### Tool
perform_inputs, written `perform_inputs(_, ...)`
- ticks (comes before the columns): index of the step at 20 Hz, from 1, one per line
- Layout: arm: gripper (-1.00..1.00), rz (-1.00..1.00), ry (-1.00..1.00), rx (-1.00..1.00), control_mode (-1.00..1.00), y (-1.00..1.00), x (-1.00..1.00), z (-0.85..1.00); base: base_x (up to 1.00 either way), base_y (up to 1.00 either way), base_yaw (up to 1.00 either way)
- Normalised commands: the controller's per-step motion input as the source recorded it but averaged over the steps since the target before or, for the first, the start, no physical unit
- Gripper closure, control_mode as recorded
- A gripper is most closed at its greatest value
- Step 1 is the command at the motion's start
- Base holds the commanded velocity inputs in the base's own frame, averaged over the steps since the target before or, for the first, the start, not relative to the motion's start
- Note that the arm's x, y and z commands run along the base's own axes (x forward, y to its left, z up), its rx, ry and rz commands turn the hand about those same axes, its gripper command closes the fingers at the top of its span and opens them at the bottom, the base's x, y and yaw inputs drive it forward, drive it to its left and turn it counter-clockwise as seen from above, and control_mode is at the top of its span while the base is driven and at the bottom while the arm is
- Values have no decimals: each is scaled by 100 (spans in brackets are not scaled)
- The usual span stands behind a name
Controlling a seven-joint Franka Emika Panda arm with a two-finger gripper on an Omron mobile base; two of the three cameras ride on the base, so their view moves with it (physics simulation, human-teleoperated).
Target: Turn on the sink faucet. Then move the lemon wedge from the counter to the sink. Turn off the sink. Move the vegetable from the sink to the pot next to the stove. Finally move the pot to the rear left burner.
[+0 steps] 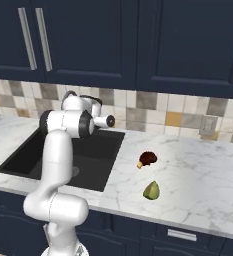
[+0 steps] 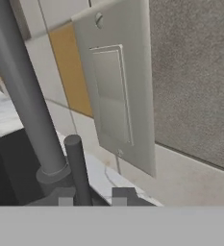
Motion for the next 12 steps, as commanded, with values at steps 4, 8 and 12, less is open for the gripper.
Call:
perform_inputs(4, 100, 0, 1, 2, -100, -77, -1, -41, 0, 0, 0)
perform_inputs(8, 100, 0, 3, 2, -100, -81, -3, -44, 0, 0, 0)
perform_inputs(12, 100, 0, 5, 3, -100, -82, -5, -48, 0, 0, 0)
